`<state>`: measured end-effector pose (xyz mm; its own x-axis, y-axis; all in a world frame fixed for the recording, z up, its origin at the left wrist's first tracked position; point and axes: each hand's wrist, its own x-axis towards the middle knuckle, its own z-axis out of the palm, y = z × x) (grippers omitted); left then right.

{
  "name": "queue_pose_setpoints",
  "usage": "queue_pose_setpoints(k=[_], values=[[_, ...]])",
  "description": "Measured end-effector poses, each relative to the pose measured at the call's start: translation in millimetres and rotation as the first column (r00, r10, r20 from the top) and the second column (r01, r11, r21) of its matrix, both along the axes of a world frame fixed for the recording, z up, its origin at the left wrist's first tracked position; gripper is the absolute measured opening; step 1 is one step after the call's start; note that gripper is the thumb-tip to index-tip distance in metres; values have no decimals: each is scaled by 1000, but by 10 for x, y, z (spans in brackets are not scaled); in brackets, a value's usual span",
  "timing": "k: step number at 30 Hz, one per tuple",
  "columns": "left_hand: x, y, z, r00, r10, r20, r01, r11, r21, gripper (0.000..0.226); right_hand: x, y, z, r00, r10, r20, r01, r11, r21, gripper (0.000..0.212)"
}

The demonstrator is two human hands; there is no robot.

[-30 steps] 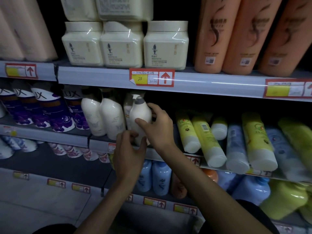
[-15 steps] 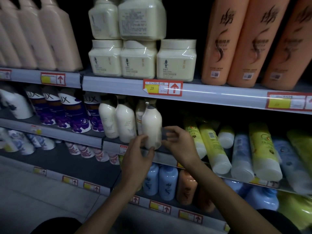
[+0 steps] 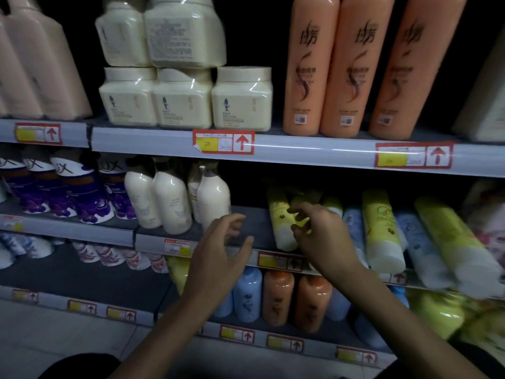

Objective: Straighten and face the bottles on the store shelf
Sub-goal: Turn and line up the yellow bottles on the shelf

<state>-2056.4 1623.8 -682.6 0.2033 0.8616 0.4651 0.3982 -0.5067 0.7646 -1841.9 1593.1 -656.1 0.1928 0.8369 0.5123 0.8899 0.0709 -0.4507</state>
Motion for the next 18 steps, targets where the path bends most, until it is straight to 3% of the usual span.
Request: queue_pose_setpoints(k=[4,11,18], values=[[245,58,-179,991,-32,-126,30,999,-21,43,193,-113,-140,992,-62,110,81,981,-178,37],[746,289,-363,959,45,-281,-85,988,-130,45,282,-61,-273,981,-42,192,87,969,-230,41],[1093,414,-349,878,134,-460,-232,959,-163,66,175,-31,-259,982,-46,184,99,951,-292,36]])
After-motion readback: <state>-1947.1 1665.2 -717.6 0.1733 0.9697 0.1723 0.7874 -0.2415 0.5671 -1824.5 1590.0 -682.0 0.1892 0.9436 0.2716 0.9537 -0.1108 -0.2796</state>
